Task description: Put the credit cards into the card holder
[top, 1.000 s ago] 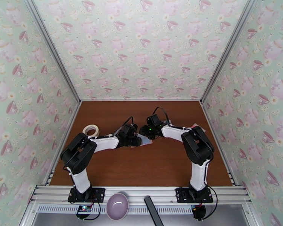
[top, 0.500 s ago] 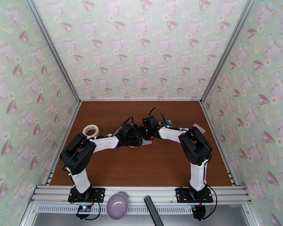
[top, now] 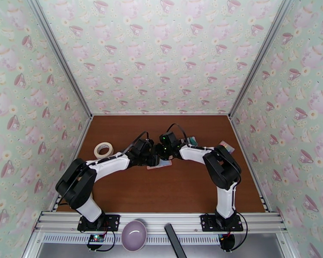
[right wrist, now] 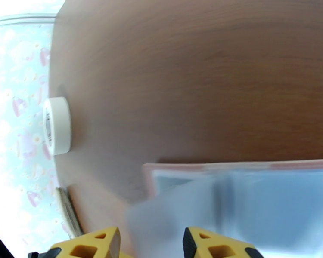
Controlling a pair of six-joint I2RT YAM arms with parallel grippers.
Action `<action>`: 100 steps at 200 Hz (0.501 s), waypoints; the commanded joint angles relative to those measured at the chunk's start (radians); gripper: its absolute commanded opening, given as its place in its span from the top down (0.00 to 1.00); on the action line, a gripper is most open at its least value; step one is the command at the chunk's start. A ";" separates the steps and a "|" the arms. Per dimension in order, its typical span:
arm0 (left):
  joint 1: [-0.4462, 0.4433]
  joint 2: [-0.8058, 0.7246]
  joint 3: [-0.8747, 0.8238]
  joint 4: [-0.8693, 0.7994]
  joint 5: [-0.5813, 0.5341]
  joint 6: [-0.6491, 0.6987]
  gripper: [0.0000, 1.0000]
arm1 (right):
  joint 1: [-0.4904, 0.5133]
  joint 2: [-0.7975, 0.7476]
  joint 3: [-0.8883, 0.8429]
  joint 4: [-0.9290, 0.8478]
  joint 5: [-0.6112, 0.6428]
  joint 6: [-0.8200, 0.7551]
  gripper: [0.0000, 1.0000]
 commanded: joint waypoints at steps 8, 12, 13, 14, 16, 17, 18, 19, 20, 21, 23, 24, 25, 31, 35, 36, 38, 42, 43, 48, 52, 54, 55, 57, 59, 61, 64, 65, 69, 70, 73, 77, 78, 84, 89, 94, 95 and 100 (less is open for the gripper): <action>0.008 -0.063 -0.010 -0.023 -0.024 0.013 0.52 | 0.021 0.019 0.028 0.059 -0.047 0.044 0.55; 0.008 -0.071 -0.013 -0.021 -0.023 0.012 0.53 | 0.021 0.022 0.029 0.063 -0.049 0.047 0.55; 0.008 -0.072 -0.016 -0.021 -0.023 0.011 0.53 | 0.021 0.023 0.029 0.064 -0.050 0.047 0.55; 0.008 -0.074 -0.016 -0.020 -0.022 0.011 0.53 | 0.022 0.025 0.029 0.064 -0.050 0.048 0.55; 0.008 -0.077 -0.018 -0.020 -0.022 0.010 0.54 | 0.023 0.027 0.030 0.065 -0.050 0.049 0.55; 0.009 -0.079 -0.020 -0.020 -0.022 0.010 0.54 | 0.024 0.029 0.031 0.065 -0.050 0.049 0.55; 0.010 -0.080 -0.020 -0.019 -0.023 0.010 0.54 | 0.024 0.029 0.032 0.066 -0.051 0.050 0.55; 0.010 -0.082 -0.022 -0.019 -0.022 0.010 0.54 | 0.024 0.031 0.032 0.066 -0.051 0.050 0.55; 0.010 -0.083 -0.022 -0.019 -0.022 0.010 0.54 | 0.024 0.032 0.032 0.066 -0.051 0.050 0.55; 0.010 -0.085 -0.024 -0.019 -0.022 0.010 0.54 | 0.026 0.034 0.033 0.067 -0.051 0.051 0.55; 0.010 -0.087 -0.025 -0.018 -0.021 0.009 0.54 | 0.026 0.036 0.034 0.066 -0.051 0.051 0.55; 0.010 -0.088 -0.025 -0.018 -0.021 0.008 0.55 | 0.027 0.037 0.034 0.066 -0.052 0.051 0.55; 0.011 -0.089 -0.027 -0.017 -0.020 0.008 0.55 | 0.026 0.038 0.035 0.066 -0.053 0.050 0.55; 0.011 -0.091 -0.030 -0.012 -0.014 0.007 0.55 | 0.028 0.047 0.037 0.064 -0.051 0.050 0.55; 0.011 -0.091 -0.031 -0.008 -0.009 0.007 0.55 | 0.027 0.053 0.039 0.064 -0.050 0.051 0.55; 0.011 -0.090 -0.032 -0.006 -0.007 0.007 0.55 | 0.028 0.055 0.039 0.064 -0.049 0.051 0.55; 0.011 -0.089 -0.033 -0.005 -0.005 0.008 0.56 | 0.029 0.058 0.040 0.064 -0.049 0.051 0.55; 0.012 -0.087 -0.036 0.001 0.001 0.008 0.56 | 0.029 0.063 0.042 0.062 -0.047 0.051 0.55; 0.011 -0.085 -0.036 0.004 0.002 0.008 0.56 | 0.028 0.065 0.042 0.061 -0.046 0.050 0.55; 0.012 -0.079 -0.040 0.015 0.009 0.008 0.56 | 0.029 0.073 0.045 0.058 -0.046 0.048 0.55; 0.012 -0.073 -0.042 0.024 0.016 0.008 0.56 | 0.028 0.079 0.048 0.056 -0.046 0.048 0.55; 0.013 -0.069 -0.043 0.027 0.019 0.008 0.56 | 0.028 0.083 0.050 0.055 -0.046 0.048 0.55; 0.012 -0.068 -0.043 0.030 0.020 0.008 0.56 | 0.028 0.084 0.051 0.055 -0.046 0.048 0.55; 0.012 -0.062 -0.044 0.033 0.022 0.008 0.56 | 0.028 0.088 0.051 0.055 -0.046 0.046 0.55; 0.013 -0.057 -0.044 0.036 0.025 0.008 0.56 | 0.028 0.091 0.053 0.055 -0.046 0.048 0.55; 0.013 -0.054 -0.044 0.038 0.027 0.008 0.56 | 0.028 0.094 0.054 0.055 -0.046 0.050 0.55; 0.012 -0.044 -0.044 0.043 0.030 0.008 0.56 | 0.028 0.098 0.055 0.056 -0.046 0.049 0.55; 0.012 -0.042 -0.044 0.044 0.030 0.007 0.56 | 0.028 0.099 0.056 0.056 -0.046 0.049 0.55; 0.013 -0.031 -0.047 0.053 0.035 0.007 0.56 | 0.027 0.104 0.057 0.056 -0.045 0.051 0.55; 0.013 -0.029 -0.048 0.054 0.037 0.006 0.57 | 0.027 0.106 0.058 0.056 -0.045 0.051 0.55; 0.011 -0.020 -0.050 0.062 0.041 0.003 0.57 | 0.027 0.108 0.060 0.056 -0.044 0.051 0.55; 0.013 -0.009 -0.052 0.071 0.045 0.001 0.57 | 0.029 0.112 0.060 0.056 -0.044 0.051 0.55; 0.012 -0.007 -0.053 0.073 0.047 0.000 0.57 | 0.028 0.112 0.061 0.056 -0.044 0.050 0.55; 0.013 0.006 -0.059 0.089 0.054 -0.004 0.57 | 0.027 0.116 0.063 0.056 -0.044 0.049 0.55; 0.012 0.015 -0.067 0.104 0.061 -0.009 0.57 | 0.026 0.118 0.064 0.054 -0.042 0.048 0.55; 0.014 0.024 -0.073 0.120 0.064 -0.015 0.57 | 0.026 0.121 0.069 0.050 -0.040 0.045 0.55; 0.013 0.026 -0.075 0.124 0.064 -0.016 0.57 | 0.025 0.121 0.069 0.049 -0.040 0.045 0.55; 0.011 0.035 -0.080 0.134 0.064 -0.022 0.57 | 0.024 0.124 0.072 0.045 -0.040 0.045 0.55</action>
